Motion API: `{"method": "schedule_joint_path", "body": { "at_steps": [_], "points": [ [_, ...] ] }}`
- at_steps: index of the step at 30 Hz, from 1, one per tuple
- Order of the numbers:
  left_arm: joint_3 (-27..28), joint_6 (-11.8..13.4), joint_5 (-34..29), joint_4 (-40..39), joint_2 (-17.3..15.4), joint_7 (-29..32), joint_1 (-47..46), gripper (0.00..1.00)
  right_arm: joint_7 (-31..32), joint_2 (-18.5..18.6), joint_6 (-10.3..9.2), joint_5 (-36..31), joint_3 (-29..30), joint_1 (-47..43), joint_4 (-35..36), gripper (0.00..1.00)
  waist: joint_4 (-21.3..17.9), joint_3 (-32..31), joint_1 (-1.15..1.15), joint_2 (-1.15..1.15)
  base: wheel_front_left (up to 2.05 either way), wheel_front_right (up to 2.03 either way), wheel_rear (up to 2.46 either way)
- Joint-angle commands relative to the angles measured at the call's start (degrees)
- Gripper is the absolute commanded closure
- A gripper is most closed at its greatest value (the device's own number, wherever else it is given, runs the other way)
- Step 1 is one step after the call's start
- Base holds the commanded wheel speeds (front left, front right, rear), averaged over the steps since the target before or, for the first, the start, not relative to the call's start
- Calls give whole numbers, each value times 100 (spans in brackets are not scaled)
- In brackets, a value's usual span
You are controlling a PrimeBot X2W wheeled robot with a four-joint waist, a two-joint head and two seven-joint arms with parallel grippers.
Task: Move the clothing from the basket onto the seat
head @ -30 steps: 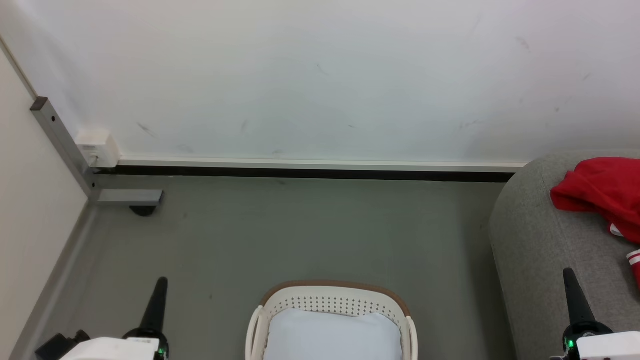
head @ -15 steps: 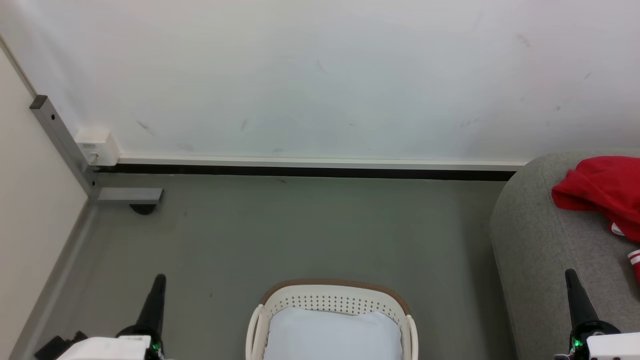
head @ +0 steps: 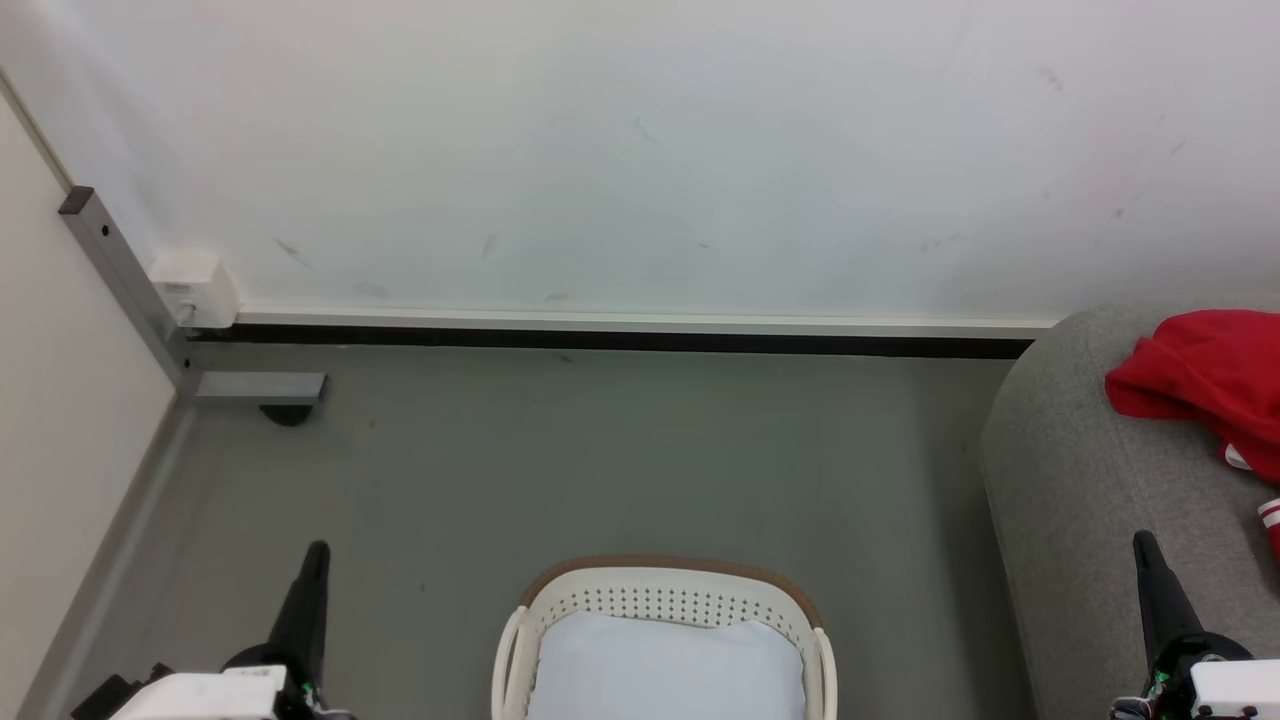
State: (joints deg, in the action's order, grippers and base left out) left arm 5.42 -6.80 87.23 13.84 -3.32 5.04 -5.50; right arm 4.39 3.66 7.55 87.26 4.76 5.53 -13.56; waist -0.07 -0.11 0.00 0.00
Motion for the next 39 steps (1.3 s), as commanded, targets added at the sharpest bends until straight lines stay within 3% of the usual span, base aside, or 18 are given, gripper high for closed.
{"method": "schedule_joint_path", "body": {
  "at_steps": [1,15,39],
  "points": [
    [50,-45,117,-3,3,44,-69,100,41,2,-10,152,48,47,-15,100,1,3,0,0,0,0,0],
    [134,-93,566,28,48,174,-102,100,177,-33,-12,591,127,94,-53,100,7,28,0,0,0,0,0],
    [128,-88,551,26,46,172,-98,100,203,-49,-12,543,147,96,-52,100,7,29,0,0,0,0,0]
  ]
}}
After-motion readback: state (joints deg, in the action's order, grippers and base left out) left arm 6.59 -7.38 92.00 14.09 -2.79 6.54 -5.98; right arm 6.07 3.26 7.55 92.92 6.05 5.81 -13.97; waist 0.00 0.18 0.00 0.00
